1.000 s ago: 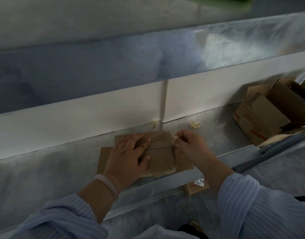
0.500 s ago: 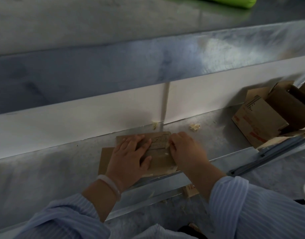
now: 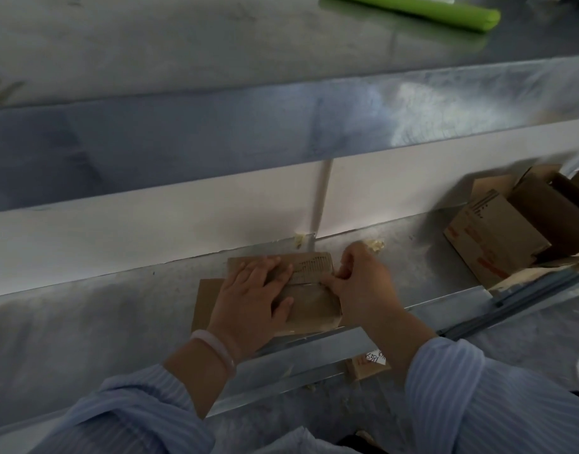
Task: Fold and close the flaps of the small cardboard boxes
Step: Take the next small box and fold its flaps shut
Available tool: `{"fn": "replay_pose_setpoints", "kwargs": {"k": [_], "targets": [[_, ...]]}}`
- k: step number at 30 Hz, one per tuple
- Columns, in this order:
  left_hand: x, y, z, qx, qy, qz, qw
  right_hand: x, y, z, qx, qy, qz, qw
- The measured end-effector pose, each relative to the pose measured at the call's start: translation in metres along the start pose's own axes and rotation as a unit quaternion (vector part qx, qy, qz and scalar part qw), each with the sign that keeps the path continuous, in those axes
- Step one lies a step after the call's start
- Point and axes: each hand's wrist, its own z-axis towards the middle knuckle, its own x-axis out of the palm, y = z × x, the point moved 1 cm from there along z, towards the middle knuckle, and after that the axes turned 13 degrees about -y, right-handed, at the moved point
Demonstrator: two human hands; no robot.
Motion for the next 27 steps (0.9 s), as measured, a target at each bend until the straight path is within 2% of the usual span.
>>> {"fn": "replay_pose_setpoints", "kwargs": {"k": [1,5,8,10,13,16,18,20,21,24,27], "targets": [[0.0,0.0,0.0,0.0,0.003,-0.003,1.0,0.0,0.0,0.0,-0.01,0.006,-0.008,1.0],[-0.004,0.003,0.002,-0.051,0.012,-0.078,0.996,0.011,0.005,-0.009,-0.165,0.04,-0.134,0.976],[-0.012,0.005,0.007,-0.097,0.016,-0.174,0.98,0.019,0.022,-0.025,-0.255,-0.012,-0.121,0.959],[-0.022,0.008,0.009,-0.179,-0.007,-0.257,0.95,0.027,0.033,-0.035,-0.298,0.009,-0.084,0.951],[-0.037,0.023,0.004,-0.318,-0.101,-0.314,0.889,0.046,0.034,-0.043,-0.332,0.121,-0.064,0.933],[-0.04,0.042,-0.019,-0.371,-0.16,-0.279,0.871,0.061,0.019,-0.045,-0.383,0.095,-0.122,0.911],[-0.037,0.049,-0.039,-0.391,-0.108,-0.299,0.864,0.066,0.015,-0.043,-0.398,0.067,-0.128,0.906],[-0.034,0.043,-0.059,-0.418,-0.009,-0.38,0.825,0.067,0.015,-0.04,-0.411,0.052,-0.123,0.902],[-0.032,0.039,-0.066,-0.431,0.013,-0.414,0.802,0.068,0.014,-0.039,-0.416,0.048,-0.122,0.9],[-0.03,0.034,-0.075,-0.452,-0.024,-0.433,0.78,0.067,0.015,-0.035,-0.416,0.057,-0.135,0.898],[-0.028,0.034,-0.078,-0.447,-0.07,-0.42,0.787,0.067,0.015,-0.036,-0.408,0.064,-0.139,0.9]]}}
